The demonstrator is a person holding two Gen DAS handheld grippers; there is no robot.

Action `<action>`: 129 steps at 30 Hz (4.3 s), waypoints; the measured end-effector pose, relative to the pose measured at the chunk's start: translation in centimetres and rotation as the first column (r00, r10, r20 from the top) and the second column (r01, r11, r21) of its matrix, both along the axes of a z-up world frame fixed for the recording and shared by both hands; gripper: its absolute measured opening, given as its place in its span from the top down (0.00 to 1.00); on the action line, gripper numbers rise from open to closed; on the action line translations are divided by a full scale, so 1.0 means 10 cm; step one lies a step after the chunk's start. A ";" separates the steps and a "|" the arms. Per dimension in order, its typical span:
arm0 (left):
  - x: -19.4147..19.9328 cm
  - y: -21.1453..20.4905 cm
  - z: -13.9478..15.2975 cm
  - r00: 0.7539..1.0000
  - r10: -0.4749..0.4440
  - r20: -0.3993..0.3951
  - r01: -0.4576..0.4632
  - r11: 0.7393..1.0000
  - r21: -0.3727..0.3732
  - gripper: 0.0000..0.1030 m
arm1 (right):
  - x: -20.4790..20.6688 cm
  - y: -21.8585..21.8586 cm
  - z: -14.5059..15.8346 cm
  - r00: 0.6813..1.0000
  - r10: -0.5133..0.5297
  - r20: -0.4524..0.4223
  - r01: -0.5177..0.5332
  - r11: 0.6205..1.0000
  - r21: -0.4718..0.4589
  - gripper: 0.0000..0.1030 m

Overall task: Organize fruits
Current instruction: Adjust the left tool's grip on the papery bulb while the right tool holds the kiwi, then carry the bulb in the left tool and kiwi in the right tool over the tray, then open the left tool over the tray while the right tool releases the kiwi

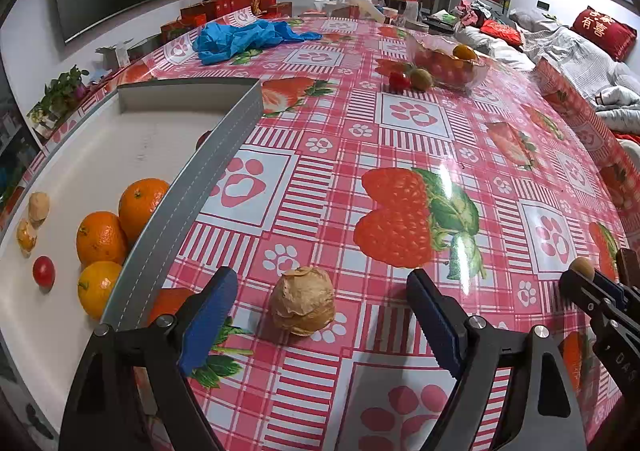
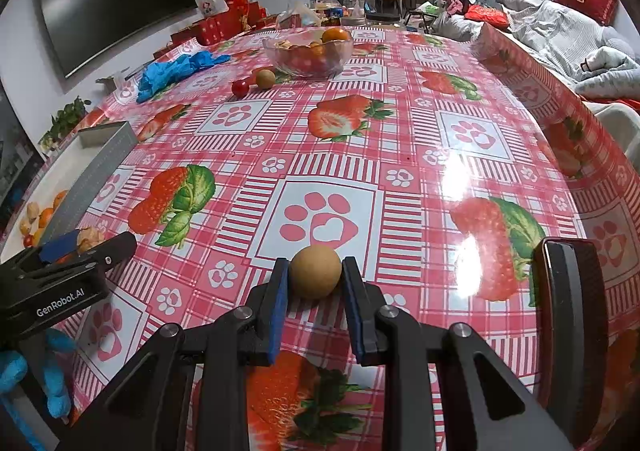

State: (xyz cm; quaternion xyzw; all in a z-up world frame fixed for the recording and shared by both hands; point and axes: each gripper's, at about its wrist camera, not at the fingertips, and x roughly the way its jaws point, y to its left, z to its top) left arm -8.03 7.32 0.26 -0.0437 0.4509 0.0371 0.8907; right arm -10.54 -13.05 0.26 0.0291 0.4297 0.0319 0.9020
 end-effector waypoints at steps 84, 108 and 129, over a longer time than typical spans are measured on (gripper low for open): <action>-0.40 0.87 0.63 0.994 0.038 0.100 -0.029 0.996 -0.086 0.74 | 0.13 0.89 0.59 0.976 0.217 0.005 -0.215 0.968 0.132 0.72; -0.30 1.72 0.58 0.982 0.169 0.088 -0.166 0.985 -0.039 0.74 | 0.67 2.22 0.90 0.898 0.440 -0.022 -0.433 0.891 0.137 0.72; -0.14 1.86 0.43 0.981 0.192 0.007 -0.192 0.981 -0.033 0.74 | 0.93 2.69 0.61 0.847 0.510 -0.151 -0.502 0.860 0.092 0.72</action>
